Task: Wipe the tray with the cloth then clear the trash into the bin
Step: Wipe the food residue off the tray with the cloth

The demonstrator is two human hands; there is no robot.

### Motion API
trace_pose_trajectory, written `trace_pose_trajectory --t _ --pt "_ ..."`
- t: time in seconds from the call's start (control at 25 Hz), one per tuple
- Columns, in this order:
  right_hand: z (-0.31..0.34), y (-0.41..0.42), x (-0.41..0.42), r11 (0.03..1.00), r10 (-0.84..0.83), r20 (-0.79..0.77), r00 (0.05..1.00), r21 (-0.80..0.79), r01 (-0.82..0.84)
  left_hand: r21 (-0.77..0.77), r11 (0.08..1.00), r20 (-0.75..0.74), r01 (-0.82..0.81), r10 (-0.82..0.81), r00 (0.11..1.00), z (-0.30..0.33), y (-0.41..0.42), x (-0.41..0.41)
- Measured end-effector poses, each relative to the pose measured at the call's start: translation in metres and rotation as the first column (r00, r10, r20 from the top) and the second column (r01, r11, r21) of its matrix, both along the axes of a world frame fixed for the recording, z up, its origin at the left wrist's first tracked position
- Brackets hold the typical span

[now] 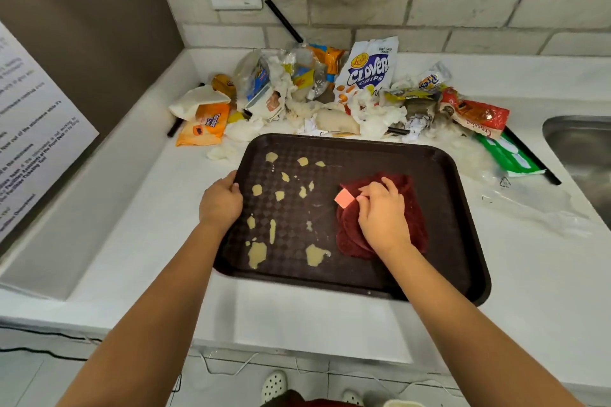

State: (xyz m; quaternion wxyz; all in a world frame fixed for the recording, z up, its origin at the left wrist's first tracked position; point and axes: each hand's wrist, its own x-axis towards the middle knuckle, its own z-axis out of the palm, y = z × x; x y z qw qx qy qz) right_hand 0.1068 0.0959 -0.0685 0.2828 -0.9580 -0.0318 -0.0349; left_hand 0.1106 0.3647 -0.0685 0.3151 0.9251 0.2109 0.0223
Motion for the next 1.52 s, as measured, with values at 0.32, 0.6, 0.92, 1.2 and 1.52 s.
trace_pose_trajectory --t 0.32,0.6,0.92,1.2,1.52 --pt "0.0 0.015 0.039 0.953 -0.227 -0.126 0.966 -0.233 0.193 -0.038 0.999 0.026 0.028 -0.027 0.999 -0.005 0.018 0.01" --pt "0.001 0.028 0.047 0.917 -0.337 -0.095 0.937 -0.258 0.304 0.199 0.974 -0.041 0.11 -0.104 0.994 -0.004 0.02 0.062" --pt "0.026 0.035 0.066 0.923 -0.382 0.107 0.918 -0.01 0.385 0.214 0.961 -0.011 0.176 -0.178 0.984 -0.015 0.027 0.065" --pt "0.012 0.069 0.092 0.945 -0.265 -0.148 0.953 -0.238 0.226 0.206 0.958 0.009 0.199 -0.205 0.979 -0.014 0.027 0.064" --pt "0.015 0.115 0.074 0.942 0.236 -0.124 0.964 -0.216 -0.259 0.207 0.961 -0.018 0.182 -0.182 0.983 -0.009 0.026 0.06"
